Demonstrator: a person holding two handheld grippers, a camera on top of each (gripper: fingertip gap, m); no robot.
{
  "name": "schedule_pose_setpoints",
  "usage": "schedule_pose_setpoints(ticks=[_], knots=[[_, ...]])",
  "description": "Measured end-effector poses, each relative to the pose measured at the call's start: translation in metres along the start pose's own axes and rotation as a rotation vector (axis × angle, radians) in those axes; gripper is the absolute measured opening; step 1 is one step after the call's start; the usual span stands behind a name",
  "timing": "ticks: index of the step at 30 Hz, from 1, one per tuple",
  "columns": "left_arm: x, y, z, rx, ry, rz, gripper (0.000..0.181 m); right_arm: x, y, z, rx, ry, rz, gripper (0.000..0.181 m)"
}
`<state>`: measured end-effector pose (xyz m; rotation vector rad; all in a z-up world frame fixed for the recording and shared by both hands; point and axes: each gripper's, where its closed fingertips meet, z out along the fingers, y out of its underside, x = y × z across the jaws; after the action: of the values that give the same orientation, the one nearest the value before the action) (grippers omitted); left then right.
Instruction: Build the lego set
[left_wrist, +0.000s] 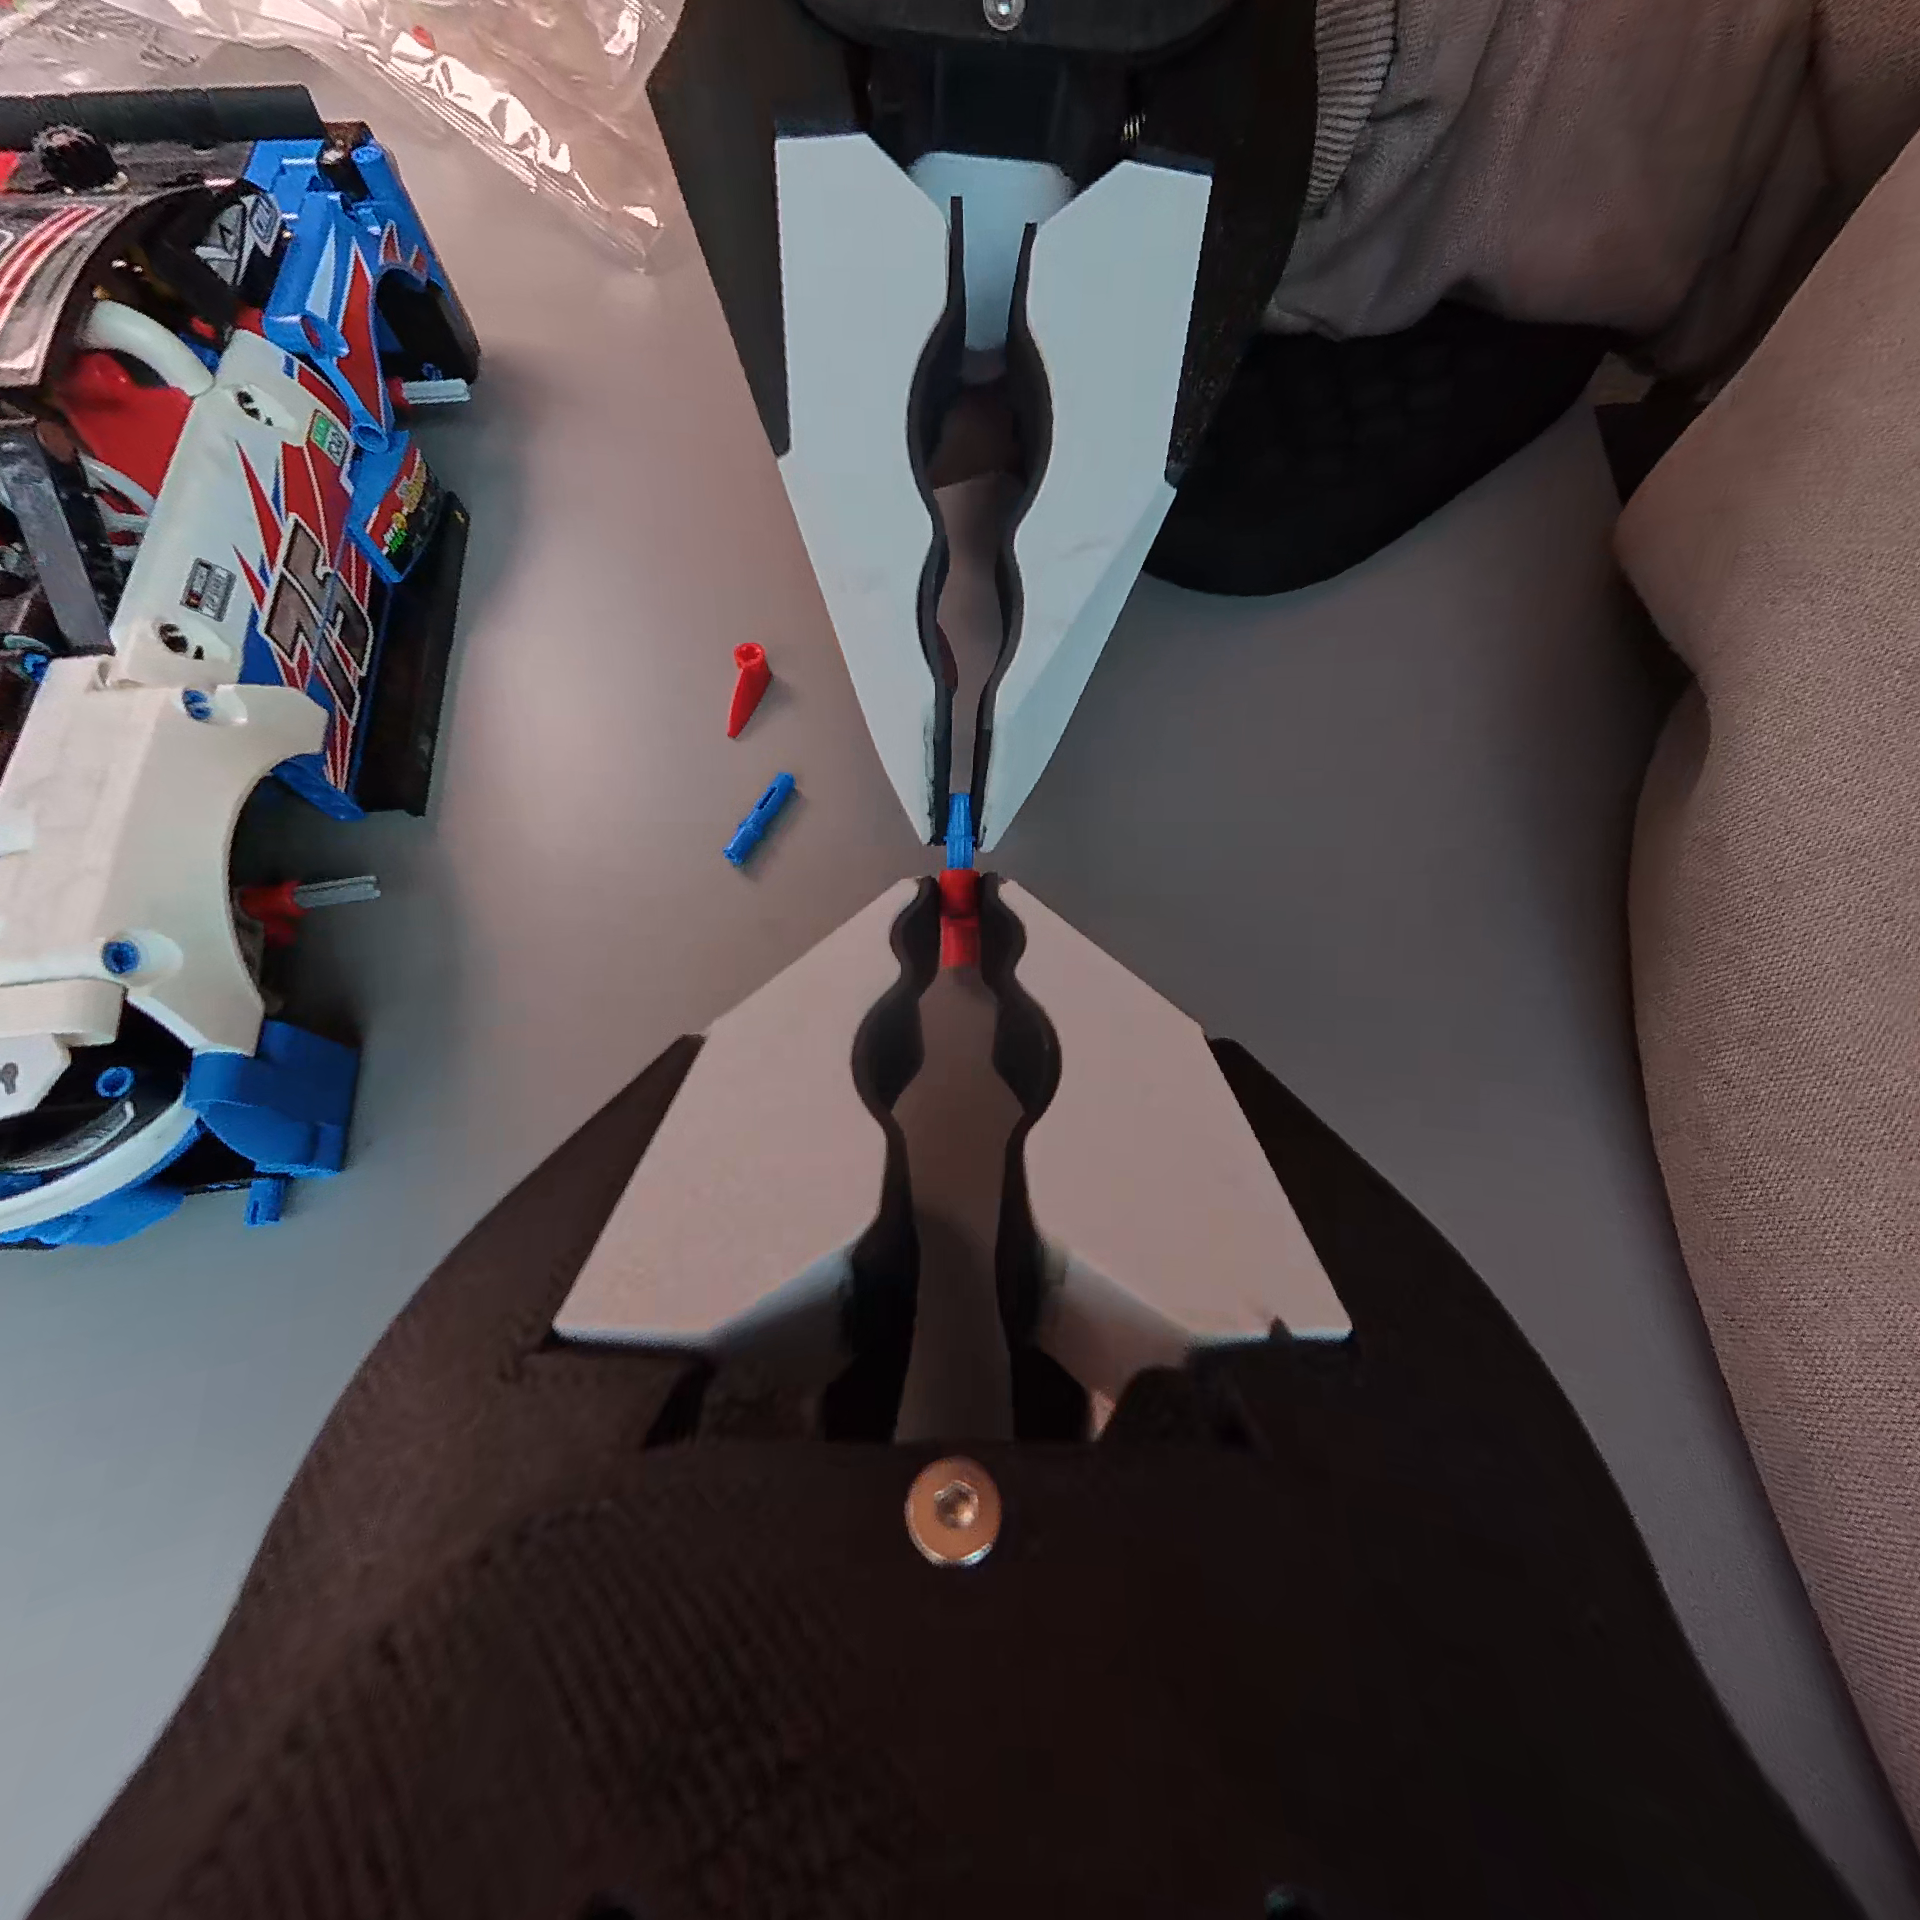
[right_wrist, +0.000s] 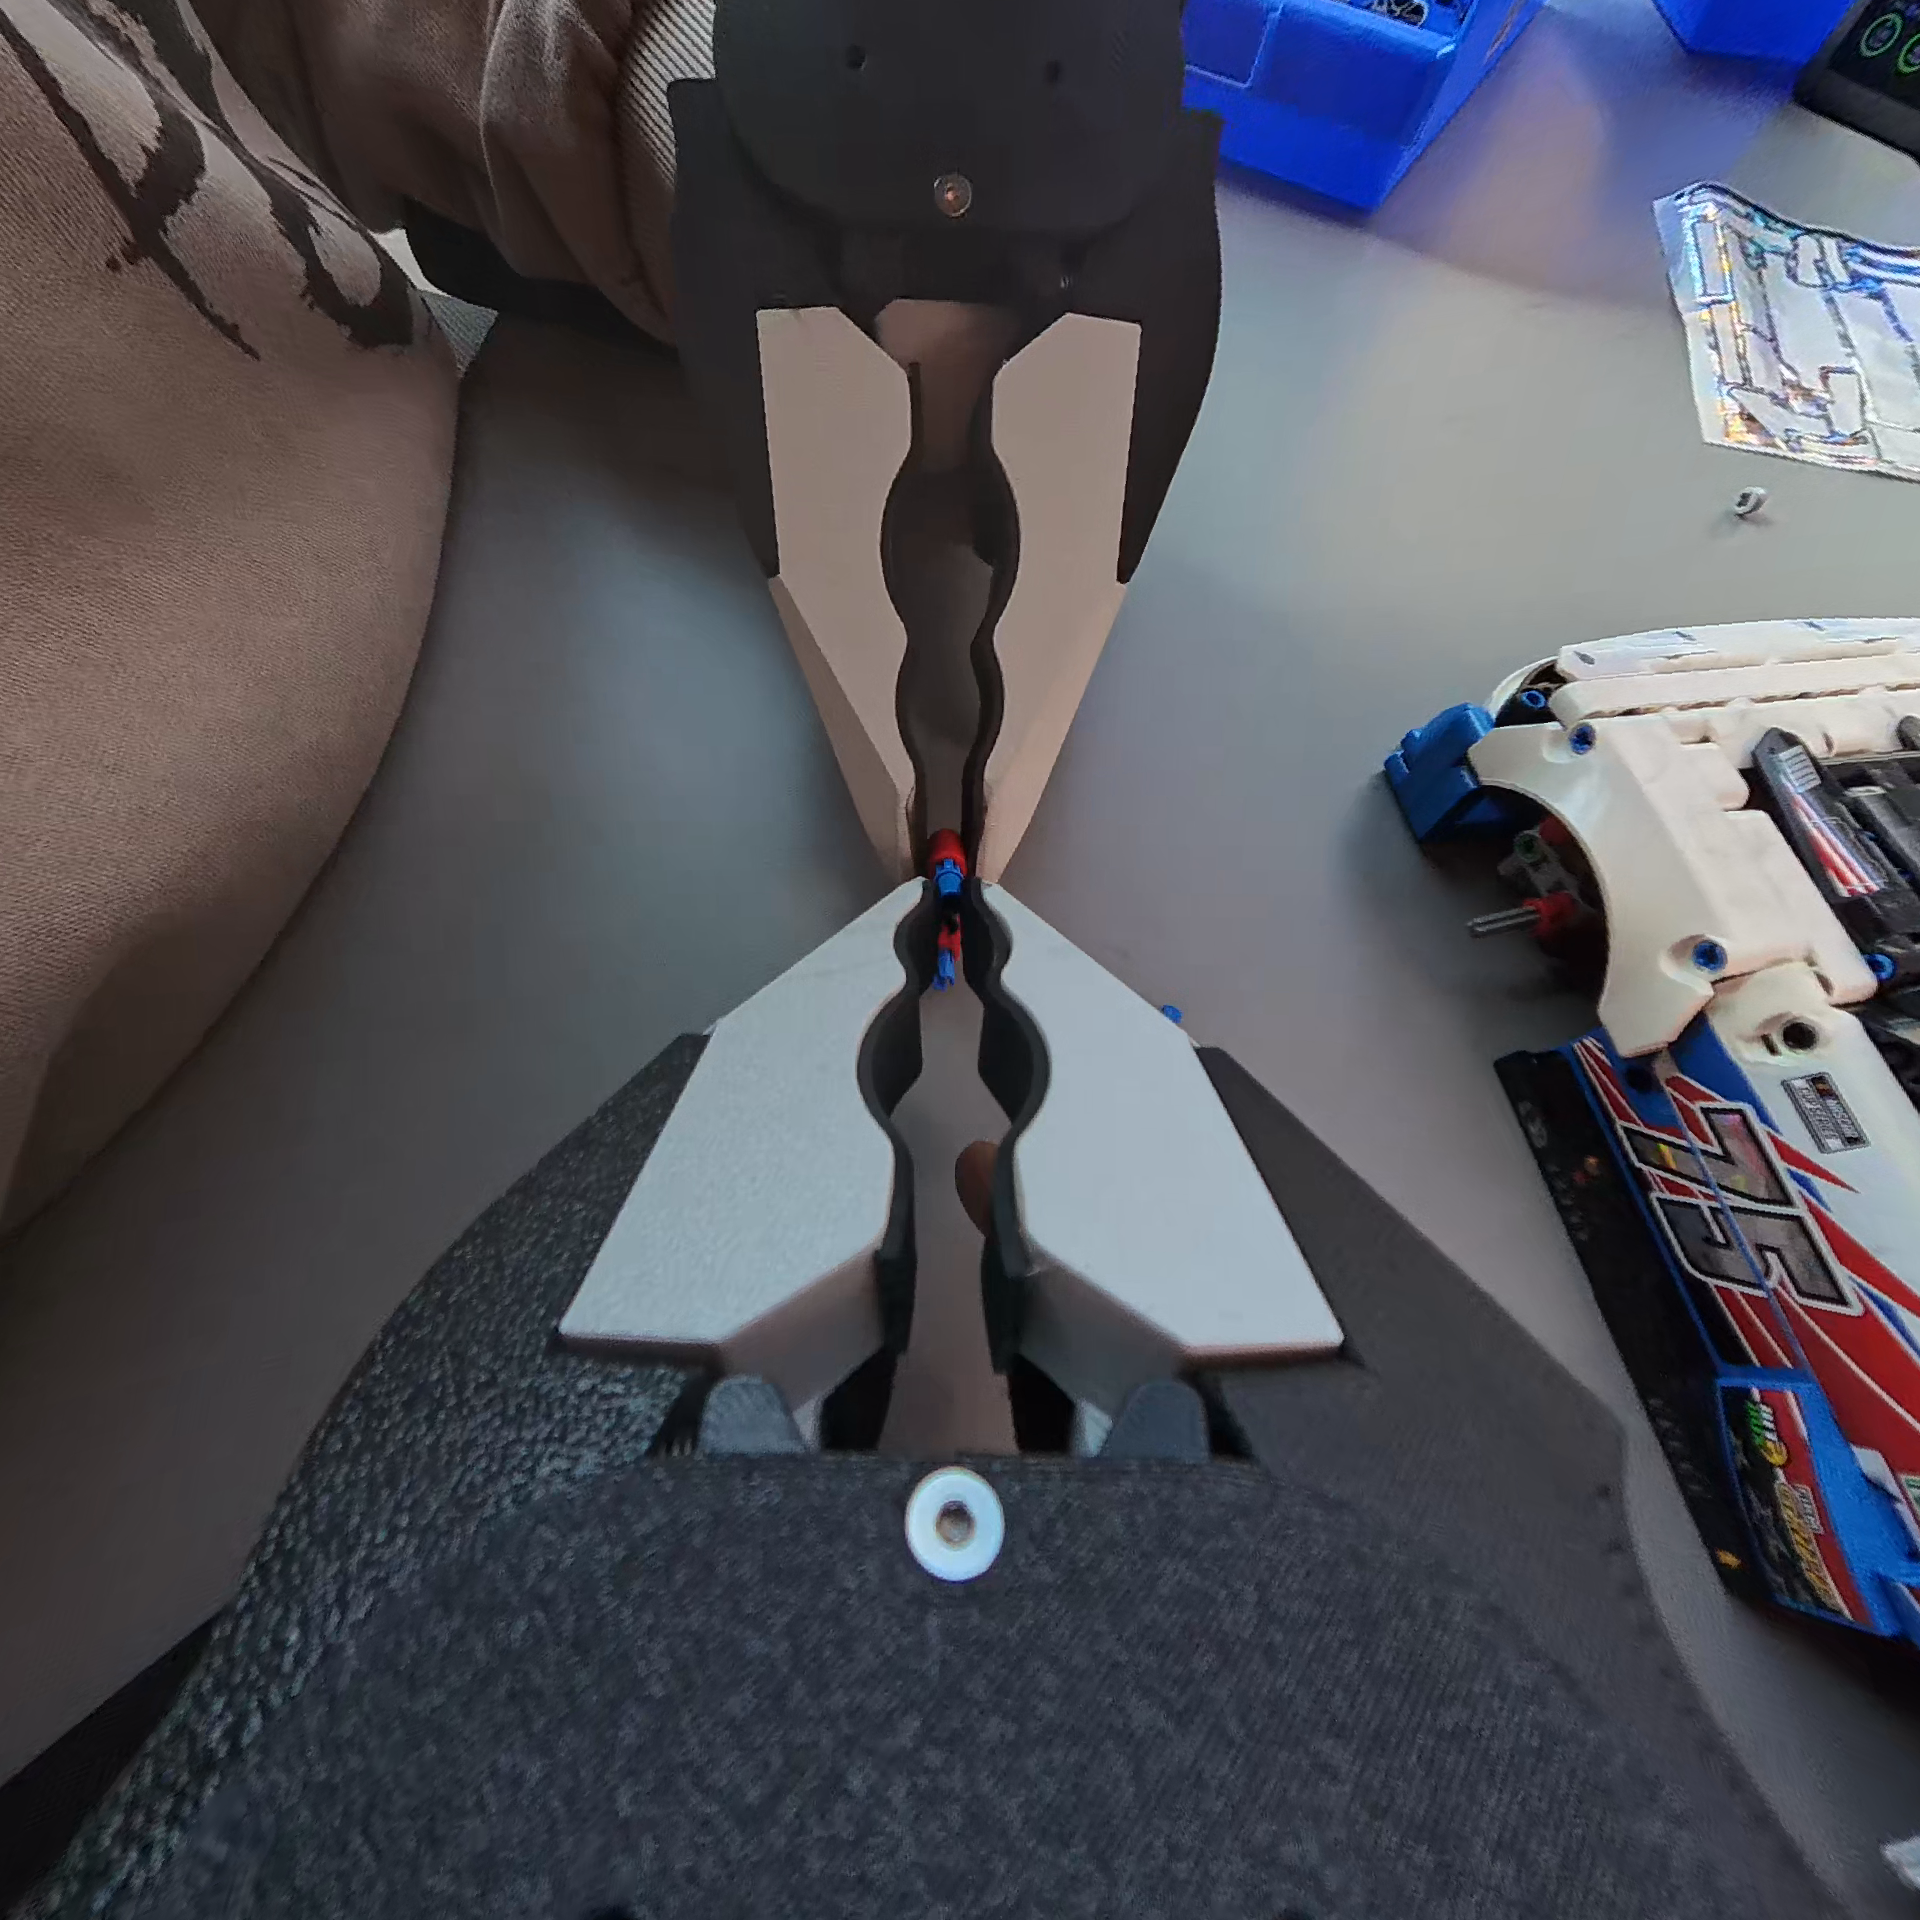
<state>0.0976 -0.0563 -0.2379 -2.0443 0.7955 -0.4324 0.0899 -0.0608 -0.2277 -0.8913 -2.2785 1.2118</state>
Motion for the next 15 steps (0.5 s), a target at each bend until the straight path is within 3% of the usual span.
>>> schedule_pose_setpoints(ticks=[1,15], knots=[[0.0000,-0.0001,0.0001,-0.003,-0.003,0.001,0.005,-0.0002,0.0002,-0.0001,0.002,-0.004,0.003,0.001],[-0.0026,0.0011,-0.0015,0.020,-0.007,-0.031,0.005,0.0029,0.0031,0.0011,0.006,-0.005,0.008,0.002]])
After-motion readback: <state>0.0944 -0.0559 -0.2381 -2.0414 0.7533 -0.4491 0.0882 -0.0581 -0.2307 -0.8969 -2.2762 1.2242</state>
